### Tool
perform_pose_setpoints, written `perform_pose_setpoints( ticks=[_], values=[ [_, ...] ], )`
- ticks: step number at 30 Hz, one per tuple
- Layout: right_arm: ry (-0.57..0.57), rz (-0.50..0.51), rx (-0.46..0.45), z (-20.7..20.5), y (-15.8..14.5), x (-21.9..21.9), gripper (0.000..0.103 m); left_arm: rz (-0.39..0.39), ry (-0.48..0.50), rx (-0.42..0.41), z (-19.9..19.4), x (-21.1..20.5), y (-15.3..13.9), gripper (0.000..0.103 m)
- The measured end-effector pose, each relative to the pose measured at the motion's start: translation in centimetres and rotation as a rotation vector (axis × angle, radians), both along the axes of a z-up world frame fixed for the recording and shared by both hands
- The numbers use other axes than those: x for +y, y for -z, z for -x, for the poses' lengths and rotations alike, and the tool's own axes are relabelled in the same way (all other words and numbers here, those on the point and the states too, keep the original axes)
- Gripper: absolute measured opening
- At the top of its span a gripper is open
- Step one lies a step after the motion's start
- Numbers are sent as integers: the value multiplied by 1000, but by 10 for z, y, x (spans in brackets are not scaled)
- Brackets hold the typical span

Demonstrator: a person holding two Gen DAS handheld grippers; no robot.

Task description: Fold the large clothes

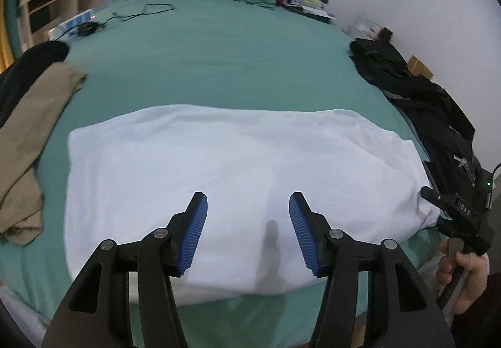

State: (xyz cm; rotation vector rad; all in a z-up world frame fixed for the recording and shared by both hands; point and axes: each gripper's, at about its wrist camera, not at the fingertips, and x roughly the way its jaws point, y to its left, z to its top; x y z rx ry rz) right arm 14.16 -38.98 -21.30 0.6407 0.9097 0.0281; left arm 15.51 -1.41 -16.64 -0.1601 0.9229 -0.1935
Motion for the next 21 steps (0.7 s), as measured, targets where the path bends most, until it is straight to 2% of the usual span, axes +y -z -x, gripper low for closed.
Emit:
perform_pose_setpoints(
  ticks=[3,7,12,13,15,16,17,19,20,21],
  values=[
    [-5,-38,-11,-6,2,2,92,-1,5,12,-8,-16,3,58],
    [-8,-102,-40,-16,9,5,93,37,11,36,-22,-30,15,58],
    [-45,-241,-98,-26,14,15,91,53,42,95,-33,-53,42,58],
    [-56,-260,-100,-28,16,19,91,37,63,124,-36,-60,51,58],
    [-62,-234,-92,-29,15,23,88,-27,80,108,-36,-70,57,58],
    [-65,-224,-90,-30,14,26,83,-58,83,99,-34,-75,58,58],
    [-67,-227,-88,-31,15,26,69,-101,77,92,-33,-82,60,58],
    [-73,-252,-62,-33,18,28,50,-145,71,78,-31,-90,62,57],
    [-81,-271,-63,-34,18,29,41,-154,66,74,-32,-91,63,58],
    [-91,-273,-67,-35,17,31,36,-149,60,76,-33,-91,63,58]
  ],
)
